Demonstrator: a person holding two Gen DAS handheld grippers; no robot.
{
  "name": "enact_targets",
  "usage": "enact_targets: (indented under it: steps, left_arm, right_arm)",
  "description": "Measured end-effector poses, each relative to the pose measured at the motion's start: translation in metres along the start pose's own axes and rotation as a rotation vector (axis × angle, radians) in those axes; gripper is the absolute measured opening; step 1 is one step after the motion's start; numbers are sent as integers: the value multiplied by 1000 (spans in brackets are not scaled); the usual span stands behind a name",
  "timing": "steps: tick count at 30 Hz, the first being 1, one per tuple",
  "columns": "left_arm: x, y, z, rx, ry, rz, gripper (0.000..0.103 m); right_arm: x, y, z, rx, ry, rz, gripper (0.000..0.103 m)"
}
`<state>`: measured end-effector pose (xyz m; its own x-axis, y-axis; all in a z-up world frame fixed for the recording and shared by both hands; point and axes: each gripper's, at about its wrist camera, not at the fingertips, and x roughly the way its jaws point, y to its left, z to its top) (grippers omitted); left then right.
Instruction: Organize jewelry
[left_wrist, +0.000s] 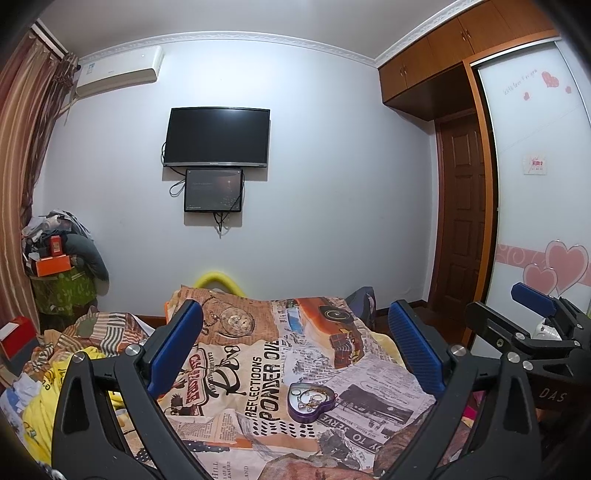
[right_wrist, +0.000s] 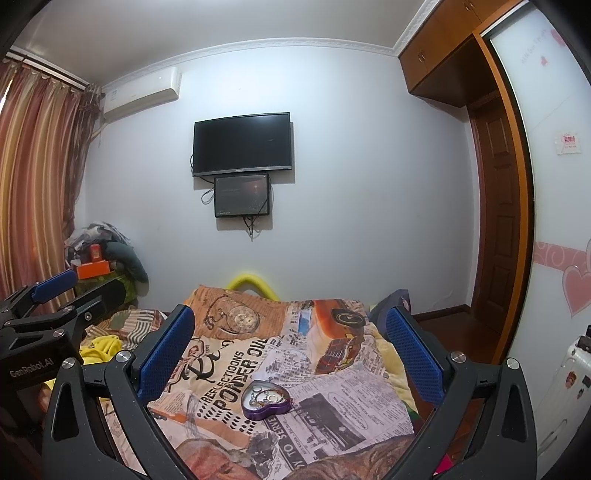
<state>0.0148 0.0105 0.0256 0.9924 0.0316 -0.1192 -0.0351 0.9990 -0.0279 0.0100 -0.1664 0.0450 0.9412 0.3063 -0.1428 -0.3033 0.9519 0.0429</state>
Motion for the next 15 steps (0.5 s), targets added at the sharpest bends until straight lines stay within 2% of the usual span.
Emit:
enact_targets:
  steps: [15]
  left_arm:
    - [-2,0,-2,1,-11,-11,101]
  right_arm:
    - [-1,0,-2,-4,5,-6,103]
